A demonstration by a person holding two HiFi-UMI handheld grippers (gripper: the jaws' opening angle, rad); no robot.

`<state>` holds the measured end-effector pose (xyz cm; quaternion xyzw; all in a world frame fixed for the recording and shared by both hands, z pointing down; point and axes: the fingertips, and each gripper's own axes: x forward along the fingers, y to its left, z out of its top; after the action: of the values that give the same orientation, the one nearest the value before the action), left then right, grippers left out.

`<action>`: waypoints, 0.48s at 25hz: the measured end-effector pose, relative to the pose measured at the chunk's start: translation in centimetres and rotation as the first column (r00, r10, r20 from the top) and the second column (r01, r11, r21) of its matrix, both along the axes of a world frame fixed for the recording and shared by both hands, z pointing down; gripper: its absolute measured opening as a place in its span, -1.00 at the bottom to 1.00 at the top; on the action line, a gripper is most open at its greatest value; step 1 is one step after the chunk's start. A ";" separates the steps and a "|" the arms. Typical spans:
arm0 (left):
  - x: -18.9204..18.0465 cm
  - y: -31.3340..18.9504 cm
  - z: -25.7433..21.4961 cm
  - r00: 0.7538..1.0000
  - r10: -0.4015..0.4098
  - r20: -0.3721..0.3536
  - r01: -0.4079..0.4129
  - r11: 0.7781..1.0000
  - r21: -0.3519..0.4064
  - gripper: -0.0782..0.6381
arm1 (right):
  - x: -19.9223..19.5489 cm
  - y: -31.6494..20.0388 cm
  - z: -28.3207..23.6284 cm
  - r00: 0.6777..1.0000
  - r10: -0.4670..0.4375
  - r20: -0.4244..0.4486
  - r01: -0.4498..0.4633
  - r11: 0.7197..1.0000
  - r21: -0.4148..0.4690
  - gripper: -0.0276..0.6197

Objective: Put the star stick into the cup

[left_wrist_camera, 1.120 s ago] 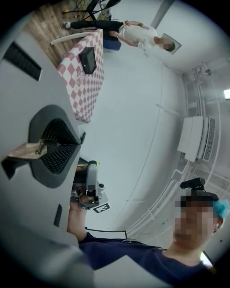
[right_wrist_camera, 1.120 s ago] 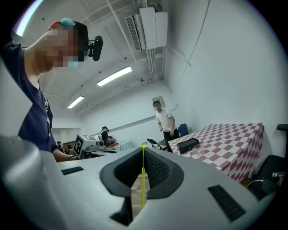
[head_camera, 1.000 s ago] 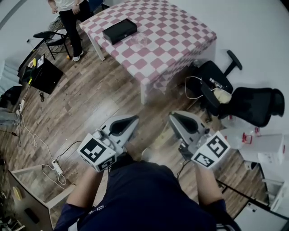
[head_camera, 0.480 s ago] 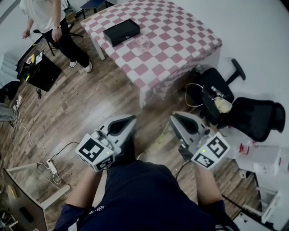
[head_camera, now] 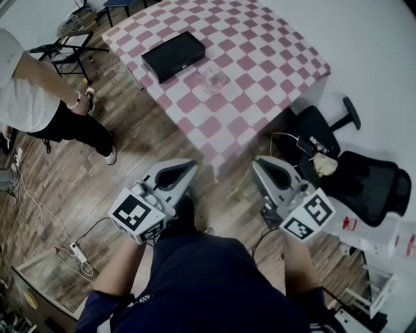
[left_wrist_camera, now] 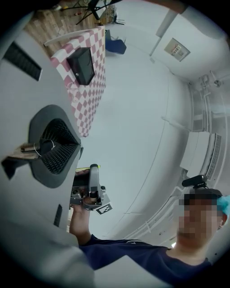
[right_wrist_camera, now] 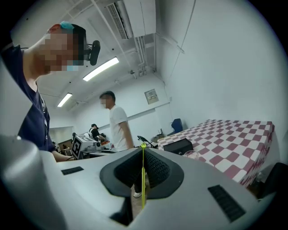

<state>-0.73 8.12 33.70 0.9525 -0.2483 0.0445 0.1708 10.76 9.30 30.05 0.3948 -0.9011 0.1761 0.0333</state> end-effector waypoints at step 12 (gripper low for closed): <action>-2.8 -17.6 0.7 0.999 0.051 0.019 -0.050 0.999 -0.015 -0.70 | -2.8 -18.3 -1.2 0.997 0.070 -0.013 -0.070 0.997 0.027 -0.85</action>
<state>-3.58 -9.50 34.43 0.9567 -0.2255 0.0599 0.1742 7.93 -8.97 28.84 0.4278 -0.8887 0.1624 0.0284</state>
